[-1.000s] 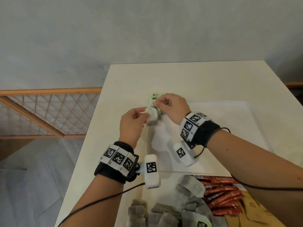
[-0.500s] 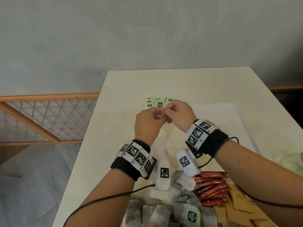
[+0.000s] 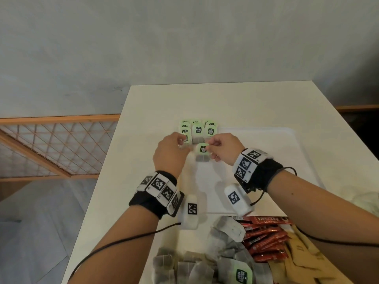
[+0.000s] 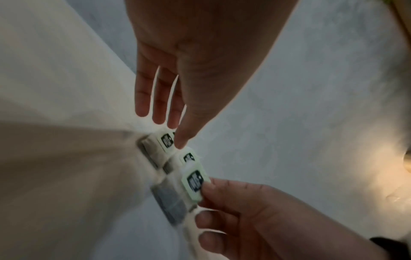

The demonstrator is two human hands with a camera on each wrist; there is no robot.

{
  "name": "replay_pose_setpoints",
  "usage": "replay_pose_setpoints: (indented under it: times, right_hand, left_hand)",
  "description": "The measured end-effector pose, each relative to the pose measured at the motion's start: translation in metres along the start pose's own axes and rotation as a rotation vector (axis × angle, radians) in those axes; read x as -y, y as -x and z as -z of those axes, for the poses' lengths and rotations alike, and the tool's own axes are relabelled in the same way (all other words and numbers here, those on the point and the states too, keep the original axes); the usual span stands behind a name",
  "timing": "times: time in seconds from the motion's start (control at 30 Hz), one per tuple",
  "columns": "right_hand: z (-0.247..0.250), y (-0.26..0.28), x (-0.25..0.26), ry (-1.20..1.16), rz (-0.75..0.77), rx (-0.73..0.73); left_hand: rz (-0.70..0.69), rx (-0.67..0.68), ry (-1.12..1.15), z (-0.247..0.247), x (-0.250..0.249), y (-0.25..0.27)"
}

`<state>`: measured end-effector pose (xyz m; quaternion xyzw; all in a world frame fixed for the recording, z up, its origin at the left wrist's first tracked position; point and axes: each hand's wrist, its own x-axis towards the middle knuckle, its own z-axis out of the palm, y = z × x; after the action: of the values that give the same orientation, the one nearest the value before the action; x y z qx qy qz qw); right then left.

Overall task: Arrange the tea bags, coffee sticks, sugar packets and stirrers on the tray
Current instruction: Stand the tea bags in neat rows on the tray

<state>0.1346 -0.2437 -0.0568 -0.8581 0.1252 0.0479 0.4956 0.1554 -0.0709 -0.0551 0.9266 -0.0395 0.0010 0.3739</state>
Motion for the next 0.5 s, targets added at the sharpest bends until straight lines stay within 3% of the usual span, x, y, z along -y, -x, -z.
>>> replay_pose_setpoints:
  times: [0.2,0.5]
  right_hand:
    - [-0.004,-0.033,0.003,0.058,0.015,-0.111]
    - [-0.012,-0.048,0.012,0.033,0.002,-0.158]
  left_hand:
    - [0.036,0.177,-0.29,-0.001,0.004,-0.031]
    - [0.018,0.17,-0.353,-0.005,0.003,-0.039]
